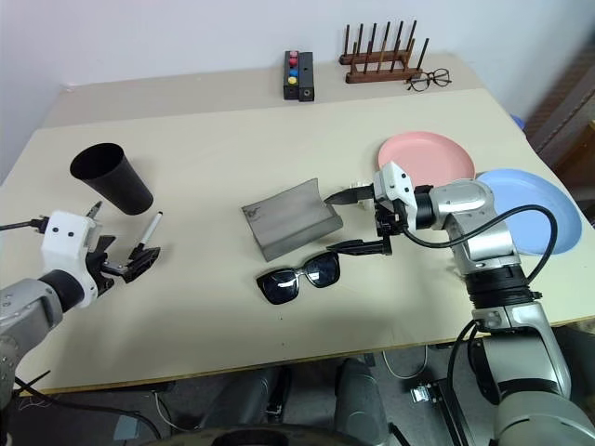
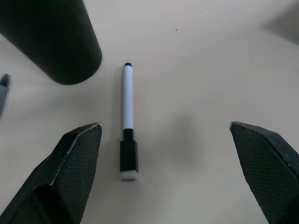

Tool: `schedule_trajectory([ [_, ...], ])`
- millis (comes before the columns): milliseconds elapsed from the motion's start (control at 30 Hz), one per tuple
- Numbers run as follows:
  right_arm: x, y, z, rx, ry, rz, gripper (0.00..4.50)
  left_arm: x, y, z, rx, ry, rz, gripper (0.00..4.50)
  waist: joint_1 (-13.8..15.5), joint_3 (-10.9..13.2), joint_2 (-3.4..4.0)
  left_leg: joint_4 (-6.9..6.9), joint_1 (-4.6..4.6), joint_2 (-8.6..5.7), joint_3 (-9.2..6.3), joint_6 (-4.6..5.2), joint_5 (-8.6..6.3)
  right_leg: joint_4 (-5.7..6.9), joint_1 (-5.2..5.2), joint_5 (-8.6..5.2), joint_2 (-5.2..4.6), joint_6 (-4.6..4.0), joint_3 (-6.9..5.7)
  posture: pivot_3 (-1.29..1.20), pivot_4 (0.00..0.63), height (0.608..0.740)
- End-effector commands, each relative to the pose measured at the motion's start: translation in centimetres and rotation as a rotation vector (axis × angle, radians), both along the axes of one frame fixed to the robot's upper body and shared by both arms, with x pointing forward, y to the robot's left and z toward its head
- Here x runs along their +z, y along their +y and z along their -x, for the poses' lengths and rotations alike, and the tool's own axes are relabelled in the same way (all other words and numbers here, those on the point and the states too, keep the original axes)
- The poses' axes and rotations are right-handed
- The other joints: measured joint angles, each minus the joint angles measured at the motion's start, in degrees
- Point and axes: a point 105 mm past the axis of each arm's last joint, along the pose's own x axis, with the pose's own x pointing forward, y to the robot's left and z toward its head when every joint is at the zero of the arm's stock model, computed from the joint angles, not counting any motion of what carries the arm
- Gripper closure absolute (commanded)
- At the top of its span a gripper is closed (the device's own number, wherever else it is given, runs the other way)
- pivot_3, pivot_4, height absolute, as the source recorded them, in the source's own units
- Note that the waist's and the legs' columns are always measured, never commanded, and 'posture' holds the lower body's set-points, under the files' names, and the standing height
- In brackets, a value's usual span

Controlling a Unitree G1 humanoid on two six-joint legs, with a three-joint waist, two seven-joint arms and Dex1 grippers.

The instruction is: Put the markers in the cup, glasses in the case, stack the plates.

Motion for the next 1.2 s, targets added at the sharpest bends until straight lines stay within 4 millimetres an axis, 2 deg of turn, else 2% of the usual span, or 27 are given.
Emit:
schedule_trajectory([
  [33, 1.5, 0.0, -0.4, -0.014, -0.058, -0.034, 0.01, 0.3, 0.6, -0.2, 0.027, 0.016, 0.004, 0.00, -0.2, 0.0, 0.00, -0.01, 0.00, 0.00, 0.00, 0.00, 0.00, 0.00, -0.01, 0.00, 0.00, 0.00, 0.00, 0.00, 0.150, 0.740],
  [333, 2.6, -0.2, -1.0, -0.046, -0.071, -0.091, 0.01, 0.6, 0.0, -1.6, 0.052, 0.011, 0.018, 0.00, -0.9, 0.0, -0.01, -0.02, -0.01, 0.00, -0.02, -0.02, 0.01, 0.00, -0.02, 0.00, 0.00, 0.00, 0.00, 0.00, 0.150, 0.740],
  [600, 2.1, -0.4, -1.2, -0.061, -0.080, -0.082, 0.01, 0.4, 1.1, -2.4, 0.130, 0.030, 0.008, 0.00, -0.9, 0.0, -0.01, -0.05, -0.01, 0.00, -0.02, -0.04, 0.02, 0.01, -0.04, 0.00, 0.01, 0.00, 0.00, 0.00, 0.150, 0.740],
  [867, 2.1, -0.2, -1.0, -0.059, -0.080, -0.084, 0.01, -1.9, 2.5, -3.8, 0.257, 0.135, 0.020, 0.00, -0.9, 0.0, -0.01, -0.04, -0.01, -0.02, -0.02, -0.05, 0.03, 0.04, -0.04, 0.00, 0.00, 0.01, 0.00, 0.00, 0.150, 0.740],
  [1100, 2.3, -0.5, -1.0, -0.069, -0.090, -0.075, 0.01, -4.1, 2.3, -4.5, 0.253, 0.267, 0.060, 0.00, -0.8, 0.0, 0.01, -0.03, 0.00, -0.03, -0.03, -0.08, 0.05, 0.13, -0.06, 0.00, -0.01, 0.01, 0.00, 0.00, 0.150, 0.740],
  [1200, 2.4, -0.7, -1.0, -0.076, -0.097, -0.072, 0.00, -4.3, 2.5, -4.3, 0.246, 0.300, 0.064, 0.88, -0.9, 0.0, 0.03, -0.01, 0.02, -0.03, -0.03, -0.10, 0.06, 0.19, -0.05, 0.00, -0.02, 0.01, 0.00, 0.00, 0.150, 0.740],
])
